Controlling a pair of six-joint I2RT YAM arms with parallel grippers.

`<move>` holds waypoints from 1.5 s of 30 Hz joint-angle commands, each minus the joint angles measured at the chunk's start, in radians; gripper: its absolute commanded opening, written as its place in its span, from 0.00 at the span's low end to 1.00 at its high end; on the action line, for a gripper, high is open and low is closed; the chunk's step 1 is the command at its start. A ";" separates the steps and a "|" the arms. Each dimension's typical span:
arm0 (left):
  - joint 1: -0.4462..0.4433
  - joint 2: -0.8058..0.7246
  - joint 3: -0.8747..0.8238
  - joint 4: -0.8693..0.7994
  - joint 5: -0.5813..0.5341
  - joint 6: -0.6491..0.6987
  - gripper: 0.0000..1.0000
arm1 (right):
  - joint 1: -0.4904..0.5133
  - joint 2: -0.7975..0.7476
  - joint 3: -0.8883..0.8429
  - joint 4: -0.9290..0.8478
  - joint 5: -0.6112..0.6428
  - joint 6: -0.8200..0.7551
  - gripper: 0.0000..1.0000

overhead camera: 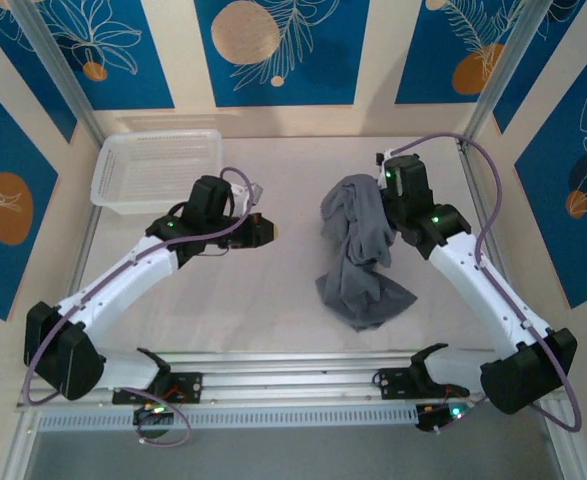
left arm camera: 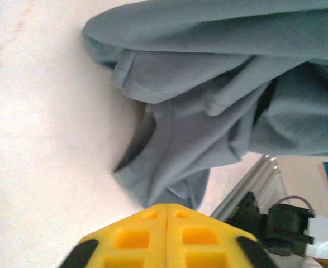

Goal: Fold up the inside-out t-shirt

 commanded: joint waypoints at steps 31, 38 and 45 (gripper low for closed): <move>-0.022 -0.001 0.039 -0.029 -0.187 -0.034 0.00 | -0.070 0.008 0.014 0.002 -0.040 0.063 0.00; 0.032 -0.072 -0.147 -0.096 -0.314 -0.029 0.00 | -0.085 -0.023 -0.013 0.065 -0.261 0.097 0.00; 0.149 -0.214 -0.150 -0.265 -0.734 0.061 0.35 | 0.261 0.029 -0.236 0.228 -0.467 0.091 0.00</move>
